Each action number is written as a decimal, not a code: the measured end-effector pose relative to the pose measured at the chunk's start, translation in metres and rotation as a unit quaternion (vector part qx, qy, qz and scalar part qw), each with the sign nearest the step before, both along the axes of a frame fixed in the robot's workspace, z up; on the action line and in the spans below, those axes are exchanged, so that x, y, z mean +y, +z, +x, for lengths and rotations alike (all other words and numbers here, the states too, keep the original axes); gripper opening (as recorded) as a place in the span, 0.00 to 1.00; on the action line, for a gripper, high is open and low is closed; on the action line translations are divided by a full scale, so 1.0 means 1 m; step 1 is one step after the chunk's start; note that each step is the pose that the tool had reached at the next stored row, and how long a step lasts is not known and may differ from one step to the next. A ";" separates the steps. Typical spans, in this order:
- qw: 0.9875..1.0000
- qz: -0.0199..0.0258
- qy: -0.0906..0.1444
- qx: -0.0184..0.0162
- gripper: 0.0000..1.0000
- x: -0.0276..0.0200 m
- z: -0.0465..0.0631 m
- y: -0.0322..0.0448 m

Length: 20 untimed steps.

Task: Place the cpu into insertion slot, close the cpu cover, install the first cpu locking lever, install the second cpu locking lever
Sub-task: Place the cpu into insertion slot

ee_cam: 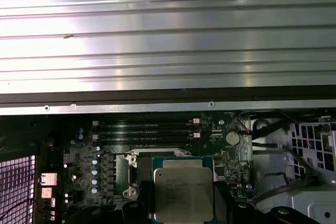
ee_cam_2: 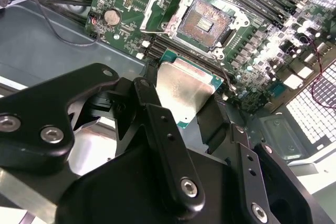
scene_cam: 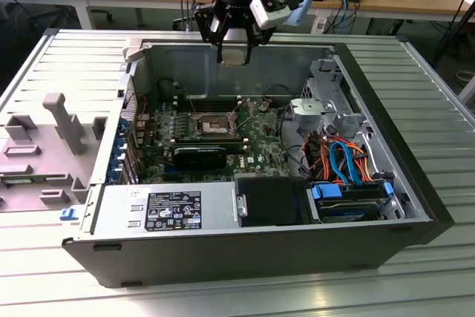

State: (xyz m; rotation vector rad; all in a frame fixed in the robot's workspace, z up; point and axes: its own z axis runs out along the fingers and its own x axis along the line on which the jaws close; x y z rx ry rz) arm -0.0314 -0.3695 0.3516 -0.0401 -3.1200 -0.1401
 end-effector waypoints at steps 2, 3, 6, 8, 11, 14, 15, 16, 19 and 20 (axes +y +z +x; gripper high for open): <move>1.000 0.000 0.000 0.000 0.54 -0.0006 0.000 -0.0001; 1.000 0.000 0.000 0.000 0.54 -0.0010 0.000 -0.0001; 1.000 0.000 0.000 0.000 0.54 -0.0016 0.000 -0.0002; 1.000 0.000 0.000 0.000 0.54 -0.0019 0.000 -0.0003; 1.000 0.000 0.000 0.000 0.54 -0.0027 0.000 -0.0006; 1.000 0.000 0.000 0.000 0.54 -0.0031 0.000 -0.0011; 1.000 0.000 0.000 0.000 0.54 -0.0032 0.000 -0.0012; 1.000 0.000 0.000 0.000 0.54 -0.0032 0.000 -0.0012; 1.000 0.000 0.000 0.000 0.54 -0.0038 0.000 -0.0019; 1.000 0.000 0.000 0.000 0.54 -0.0039 0.000 -0.0020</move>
